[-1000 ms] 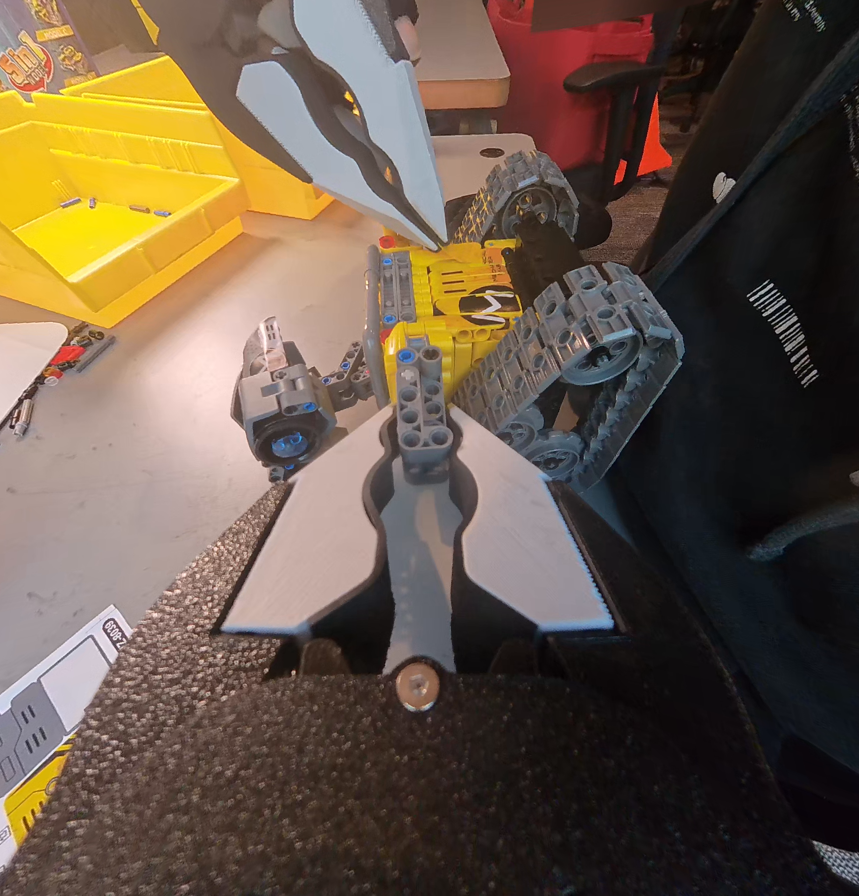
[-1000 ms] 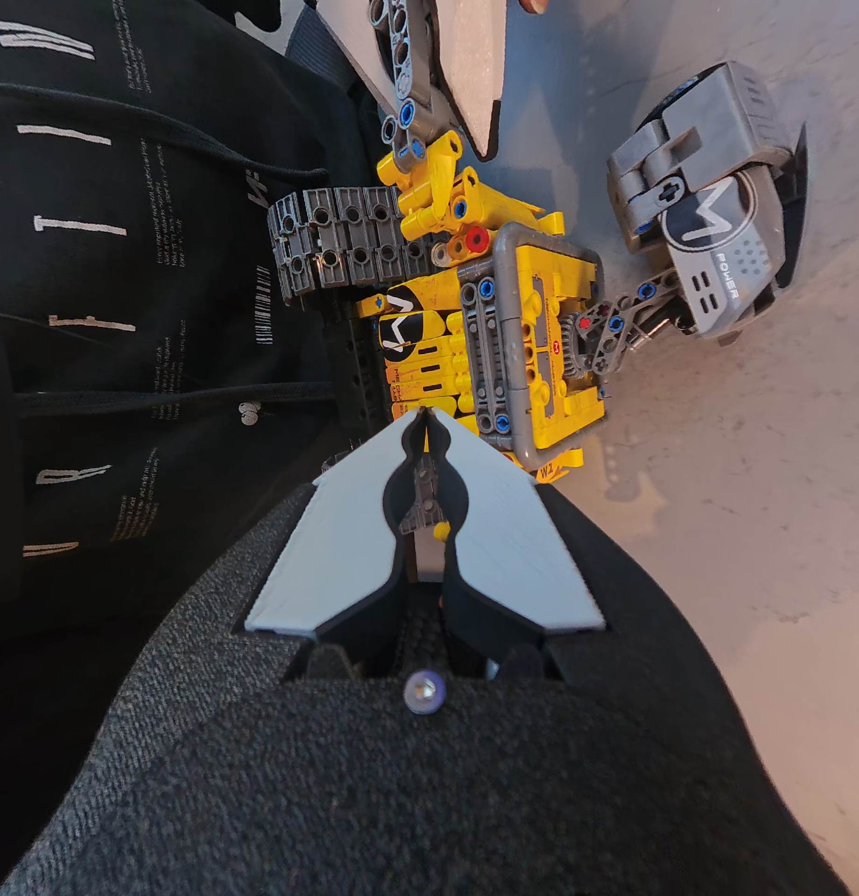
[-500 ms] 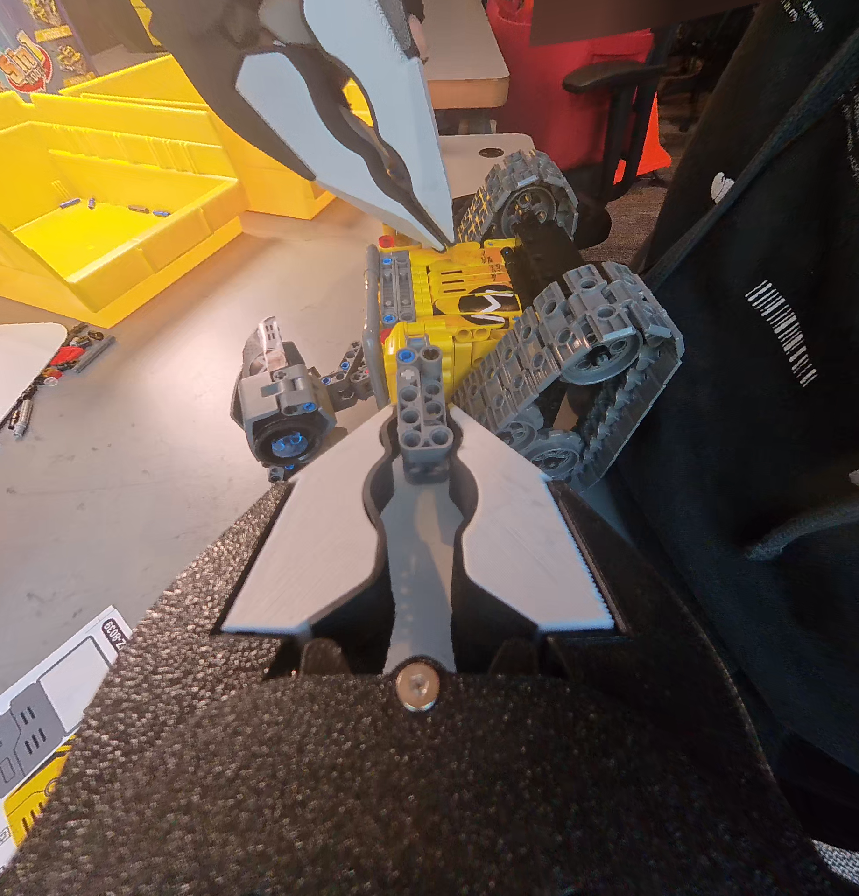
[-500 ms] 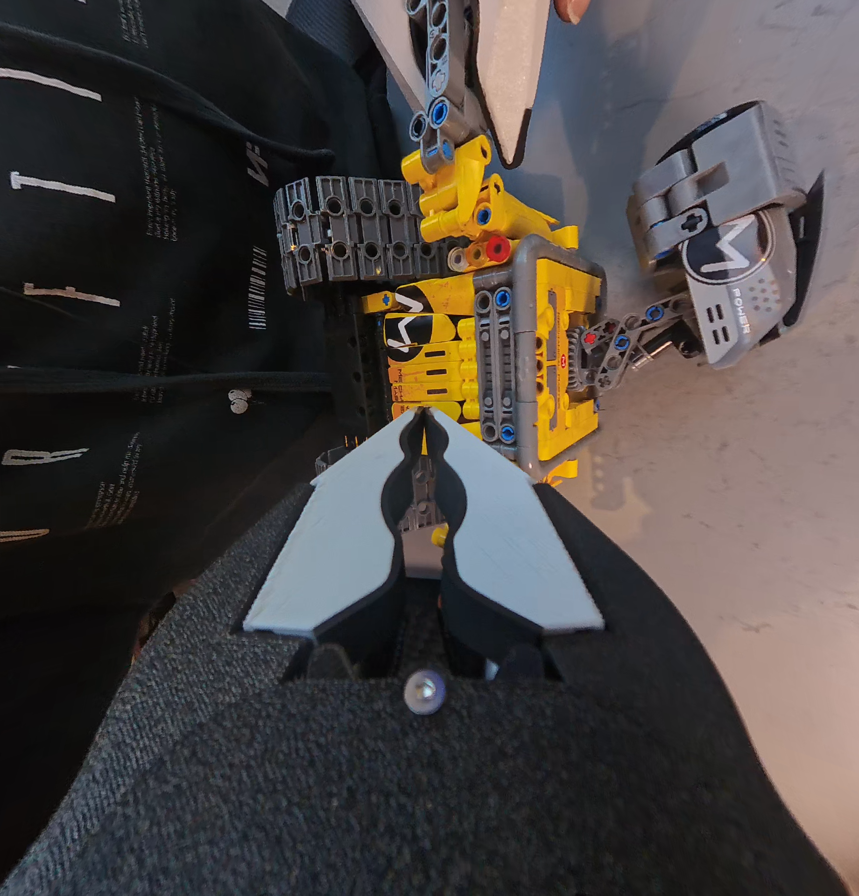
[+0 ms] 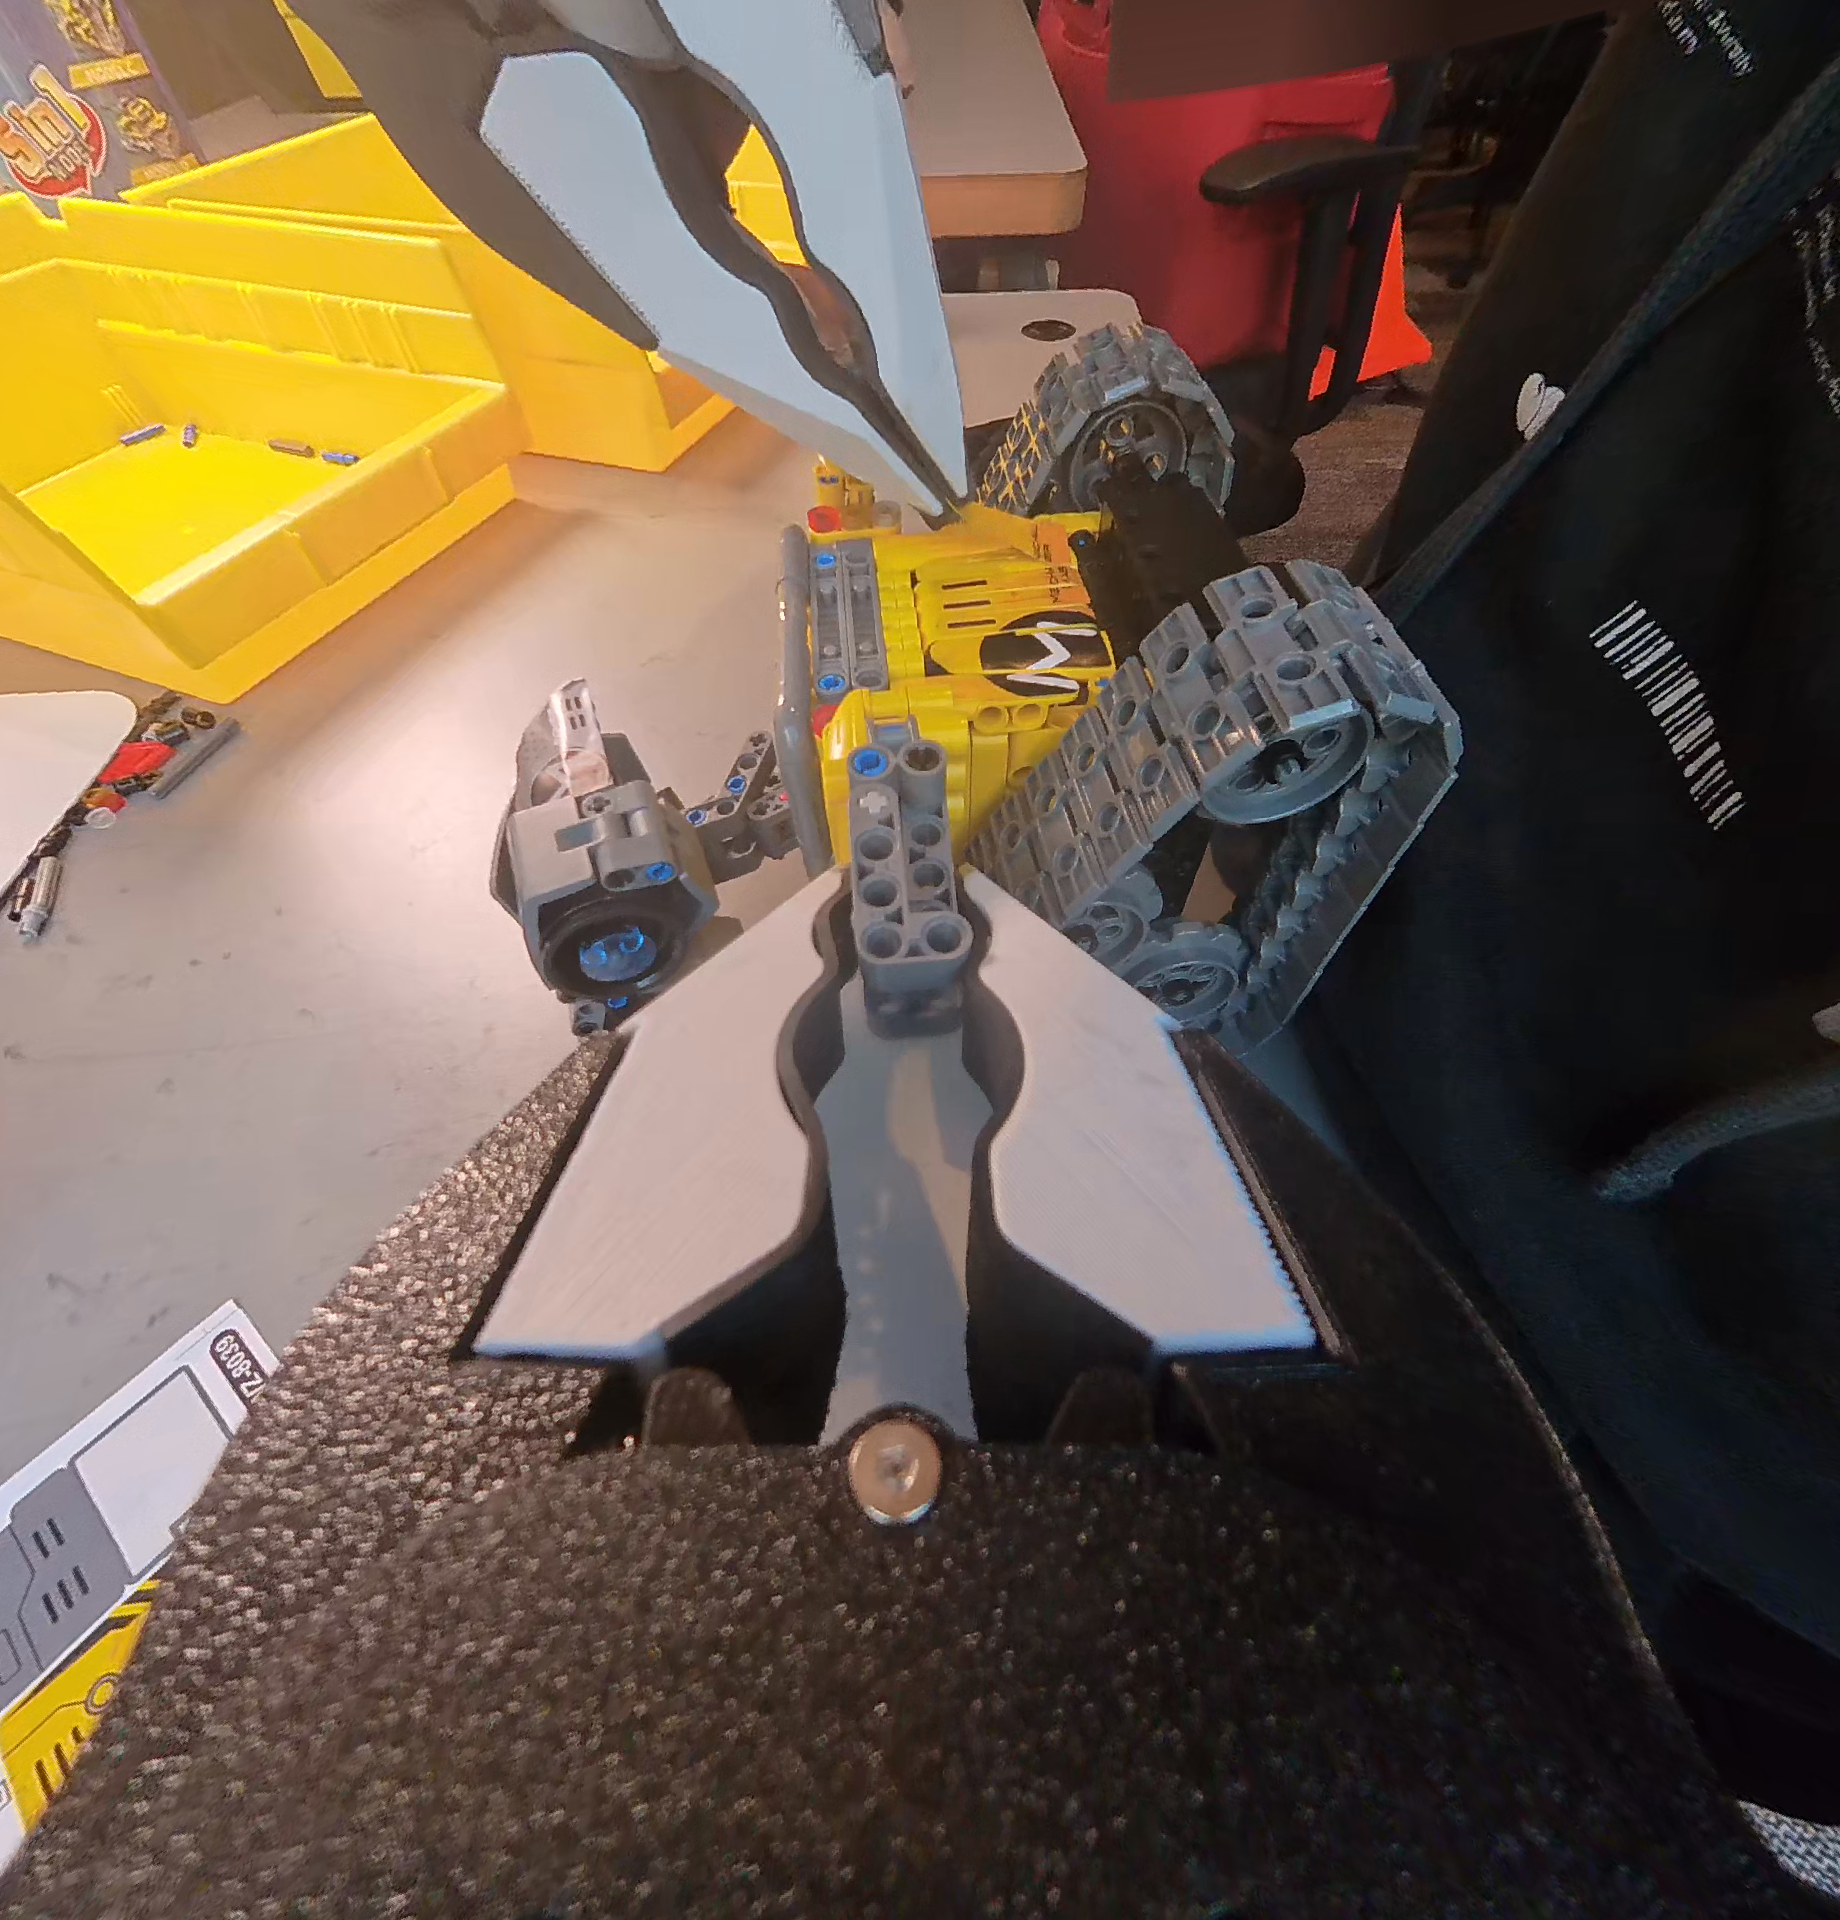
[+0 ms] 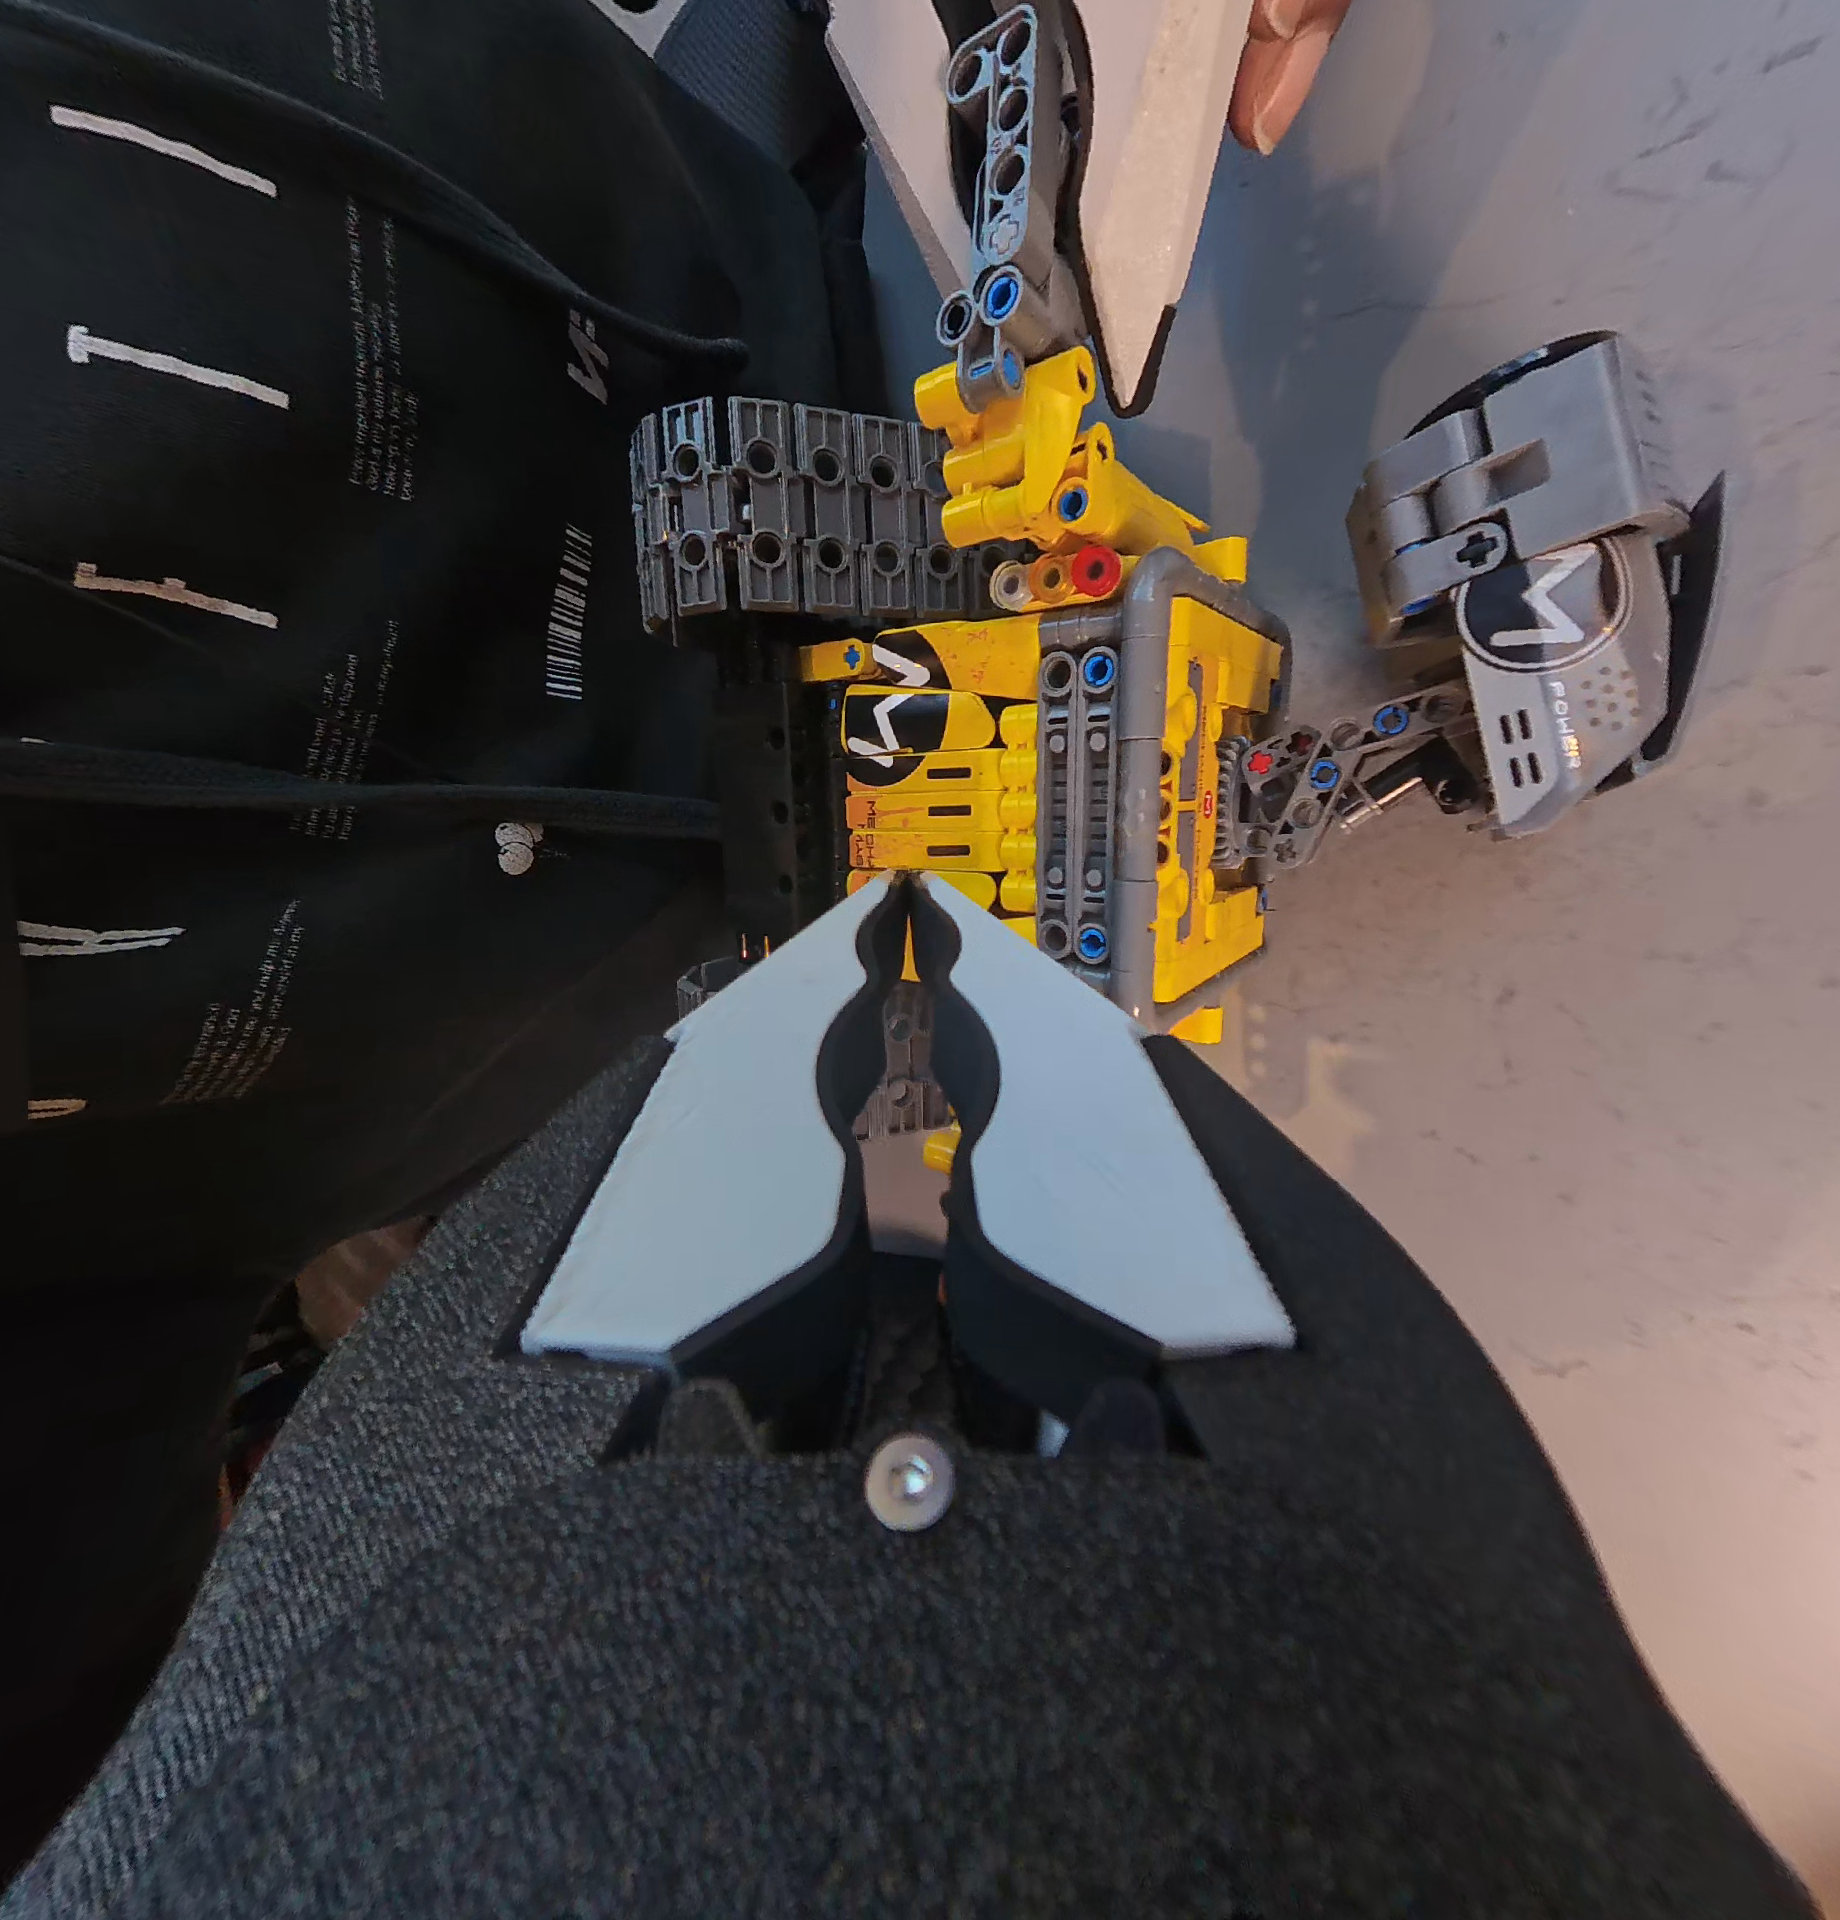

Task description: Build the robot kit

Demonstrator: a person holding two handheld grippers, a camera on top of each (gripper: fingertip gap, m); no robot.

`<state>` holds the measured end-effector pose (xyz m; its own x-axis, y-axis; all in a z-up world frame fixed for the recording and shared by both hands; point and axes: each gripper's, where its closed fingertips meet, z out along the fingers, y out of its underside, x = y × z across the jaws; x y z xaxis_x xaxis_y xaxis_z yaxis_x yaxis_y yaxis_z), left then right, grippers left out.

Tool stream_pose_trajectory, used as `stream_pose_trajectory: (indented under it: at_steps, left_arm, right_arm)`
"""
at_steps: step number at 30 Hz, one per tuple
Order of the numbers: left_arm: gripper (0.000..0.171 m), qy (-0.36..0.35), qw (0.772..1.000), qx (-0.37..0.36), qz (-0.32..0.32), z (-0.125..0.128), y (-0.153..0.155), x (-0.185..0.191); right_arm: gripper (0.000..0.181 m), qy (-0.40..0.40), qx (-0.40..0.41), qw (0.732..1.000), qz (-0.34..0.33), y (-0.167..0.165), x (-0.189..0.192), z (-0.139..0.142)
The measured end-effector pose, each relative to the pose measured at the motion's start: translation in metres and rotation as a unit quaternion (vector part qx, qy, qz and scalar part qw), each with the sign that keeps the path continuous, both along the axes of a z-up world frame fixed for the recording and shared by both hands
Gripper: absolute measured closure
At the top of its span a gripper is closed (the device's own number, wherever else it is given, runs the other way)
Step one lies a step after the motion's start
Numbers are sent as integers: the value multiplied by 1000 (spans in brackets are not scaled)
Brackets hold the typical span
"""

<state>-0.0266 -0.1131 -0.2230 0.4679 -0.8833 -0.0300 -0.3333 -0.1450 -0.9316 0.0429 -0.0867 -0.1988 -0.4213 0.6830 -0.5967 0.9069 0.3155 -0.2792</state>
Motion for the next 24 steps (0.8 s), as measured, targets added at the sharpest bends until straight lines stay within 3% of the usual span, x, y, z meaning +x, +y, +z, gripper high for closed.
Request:
stream_pose_trajectory:
  at_steps: [24]
  left_arm:
    - [153,-2,1000,-8,-13,1,-5,1]
  right_arm:
    - [181,-3,30,999,12,3,2,-8]
